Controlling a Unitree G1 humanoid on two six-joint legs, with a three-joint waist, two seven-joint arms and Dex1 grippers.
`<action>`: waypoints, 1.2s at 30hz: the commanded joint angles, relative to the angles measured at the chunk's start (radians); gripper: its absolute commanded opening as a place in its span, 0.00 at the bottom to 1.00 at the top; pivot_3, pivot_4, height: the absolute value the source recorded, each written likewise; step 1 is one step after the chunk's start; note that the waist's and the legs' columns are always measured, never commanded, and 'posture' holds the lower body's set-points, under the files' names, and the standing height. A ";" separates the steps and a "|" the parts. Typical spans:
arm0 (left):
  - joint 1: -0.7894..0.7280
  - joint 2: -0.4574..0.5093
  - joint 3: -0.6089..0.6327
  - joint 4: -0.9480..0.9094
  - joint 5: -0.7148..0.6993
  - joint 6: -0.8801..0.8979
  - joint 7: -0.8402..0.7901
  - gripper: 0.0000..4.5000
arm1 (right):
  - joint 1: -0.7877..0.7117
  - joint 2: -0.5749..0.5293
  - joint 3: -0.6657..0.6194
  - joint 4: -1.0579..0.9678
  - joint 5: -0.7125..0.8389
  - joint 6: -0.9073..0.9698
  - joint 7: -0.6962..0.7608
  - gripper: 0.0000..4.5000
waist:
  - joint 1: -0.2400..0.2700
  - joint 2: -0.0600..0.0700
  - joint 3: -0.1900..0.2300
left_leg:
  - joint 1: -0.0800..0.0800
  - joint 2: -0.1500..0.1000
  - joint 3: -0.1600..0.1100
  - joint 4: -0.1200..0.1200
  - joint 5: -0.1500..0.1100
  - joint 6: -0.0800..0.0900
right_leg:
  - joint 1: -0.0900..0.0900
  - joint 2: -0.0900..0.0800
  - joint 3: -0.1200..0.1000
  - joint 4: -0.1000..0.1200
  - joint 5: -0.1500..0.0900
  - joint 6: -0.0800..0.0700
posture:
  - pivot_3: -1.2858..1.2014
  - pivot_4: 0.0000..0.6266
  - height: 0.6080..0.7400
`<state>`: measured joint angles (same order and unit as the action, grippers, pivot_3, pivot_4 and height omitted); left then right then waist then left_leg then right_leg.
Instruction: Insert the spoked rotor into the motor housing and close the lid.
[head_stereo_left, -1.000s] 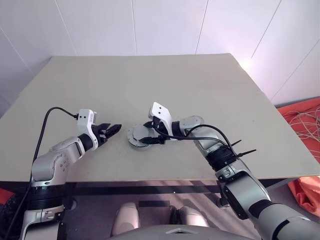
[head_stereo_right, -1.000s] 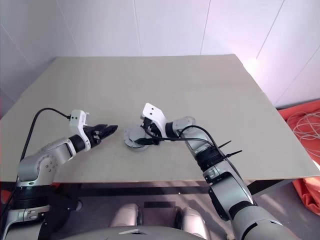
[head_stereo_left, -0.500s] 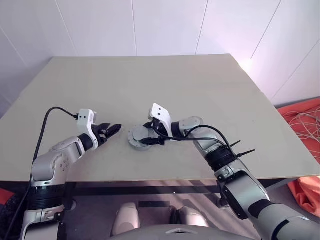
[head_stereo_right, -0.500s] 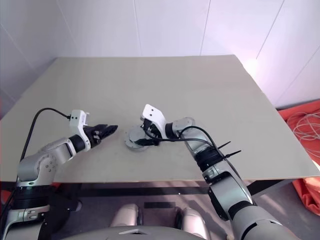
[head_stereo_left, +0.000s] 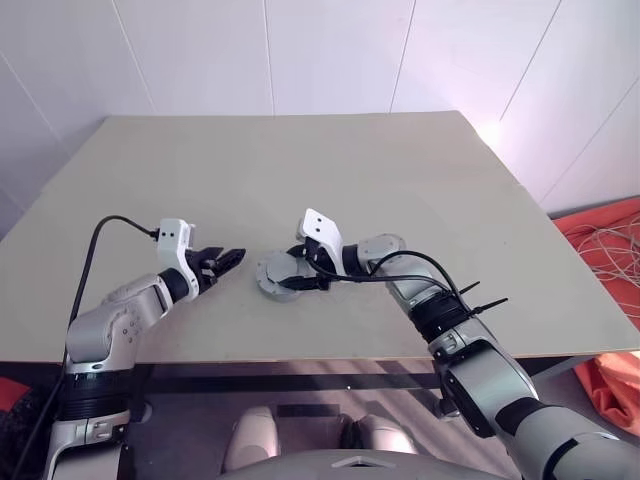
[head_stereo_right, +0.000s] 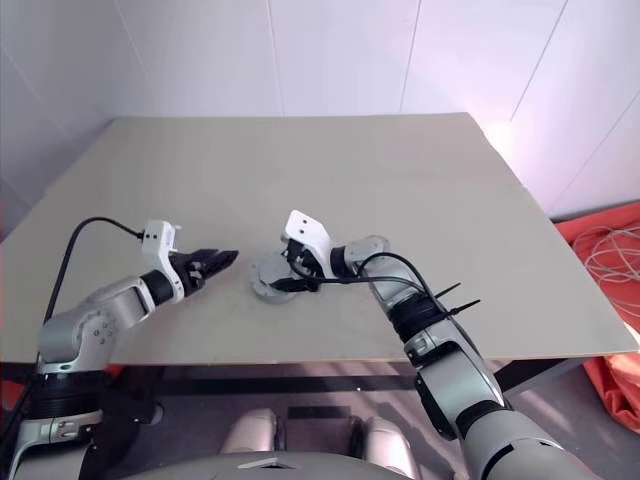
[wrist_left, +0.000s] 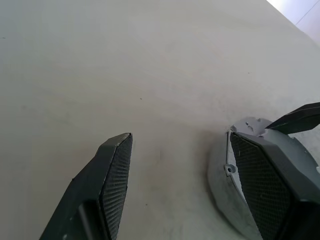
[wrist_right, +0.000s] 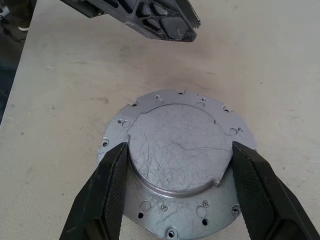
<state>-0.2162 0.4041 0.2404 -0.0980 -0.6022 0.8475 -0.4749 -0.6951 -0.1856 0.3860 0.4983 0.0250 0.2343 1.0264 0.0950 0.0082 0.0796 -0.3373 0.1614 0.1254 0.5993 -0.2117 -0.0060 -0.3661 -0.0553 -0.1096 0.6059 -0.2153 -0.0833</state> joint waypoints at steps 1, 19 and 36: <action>-0.043 -0.059 0.028 -0.040 -0.079 0.041 0.032 0.74 | 0.000 -0.006 0.019 0.034 -0.034 0.008 -0.005 0.68 | 0.001 0.000 0.000 | 0.001 0.000 0.000 0.000 0.000 0.000 | 0.001 0.000 0.000 0.000 0.000 0.000 | 0.52 0.00 1.00; -0.071 -0.165 0.011 0.020 -0.188 0.207 0.094 0.01 | -0.003 -0.013 0.009 0.033 -0.033 0.004 -0.015 0.68 | 0.000 0.000 0.000 | 0.002 0.000 0.000 -0.001 0.000 0.000 | 0.001 0.000 0.000 -0.001 0.000 0.001 | 0.52 0.00 1.00; -0.106 -0.135 0.000 0.116 -0.174 0.373 0.133 0.01 | -0.007 -0.007 -0.016 0.004 -0.013 0.044 -0.033 0.68 | 0.000 0.004 -0.003 | 0.004 0.000 0.000 -0.002 0.000 0.000 | 0.003 0.000 0.000 -0.003 -0.001 0.001 | 0.52 0.00 1.00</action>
<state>-0.3406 0.2536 0.2444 -0.0245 -0.7987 1.1852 -0.3667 -0.6996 -0.1828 0.3863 0.5038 0.0237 0.2533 1.0189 0.0950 0.0127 0.0766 -0.3334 0.1609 0.1255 0.5974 -0.2114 -0.0064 -0.3630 -0.0553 -0.1097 0.6026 -0.2161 -0.0820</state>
